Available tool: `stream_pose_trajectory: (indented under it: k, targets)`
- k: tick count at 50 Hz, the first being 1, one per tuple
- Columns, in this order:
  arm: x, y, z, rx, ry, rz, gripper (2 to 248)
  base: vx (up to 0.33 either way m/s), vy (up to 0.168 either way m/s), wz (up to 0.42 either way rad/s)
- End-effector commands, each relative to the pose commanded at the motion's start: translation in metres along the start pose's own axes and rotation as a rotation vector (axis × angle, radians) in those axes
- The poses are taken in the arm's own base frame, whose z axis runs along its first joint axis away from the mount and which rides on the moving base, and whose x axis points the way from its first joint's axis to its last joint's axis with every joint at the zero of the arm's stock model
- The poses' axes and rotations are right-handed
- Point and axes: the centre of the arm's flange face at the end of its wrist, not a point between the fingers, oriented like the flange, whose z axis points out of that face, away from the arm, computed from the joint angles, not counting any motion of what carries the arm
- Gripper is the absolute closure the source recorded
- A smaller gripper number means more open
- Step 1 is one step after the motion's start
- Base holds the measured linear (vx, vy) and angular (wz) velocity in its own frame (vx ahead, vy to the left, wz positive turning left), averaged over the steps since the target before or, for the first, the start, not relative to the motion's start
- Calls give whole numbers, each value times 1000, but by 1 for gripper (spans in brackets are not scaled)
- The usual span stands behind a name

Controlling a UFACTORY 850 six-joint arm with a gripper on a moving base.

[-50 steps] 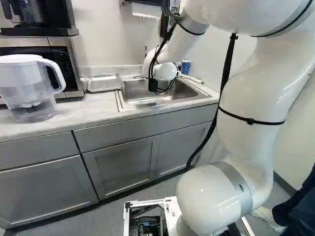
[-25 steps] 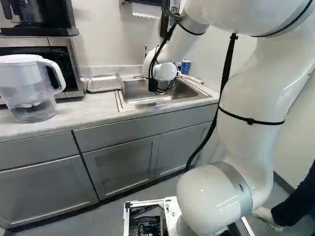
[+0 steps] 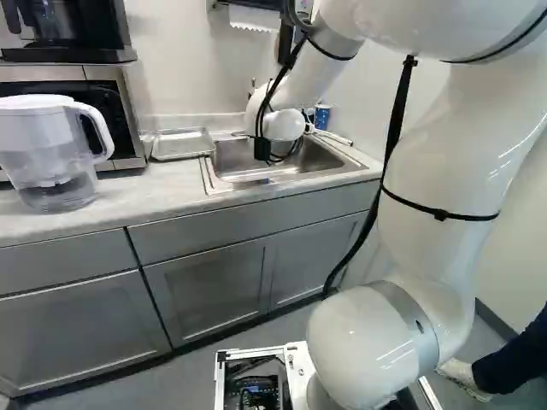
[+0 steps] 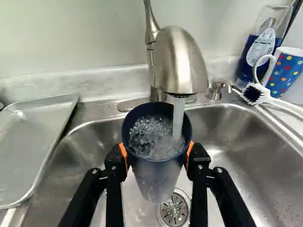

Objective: Rinse the cup and place it in the tray

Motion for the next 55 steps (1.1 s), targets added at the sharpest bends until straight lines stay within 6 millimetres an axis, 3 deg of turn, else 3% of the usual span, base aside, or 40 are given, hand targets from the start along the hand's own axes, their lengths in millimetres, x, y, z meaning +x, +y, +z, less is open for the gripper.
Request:
stream_pose_trajectory:
  k: [24,55]
  targets:
    - [-4,-37,-11,67,-2,-27,124,0,0,0]
    - [24,-85,-18,152,50,-47,124,0,0,0]
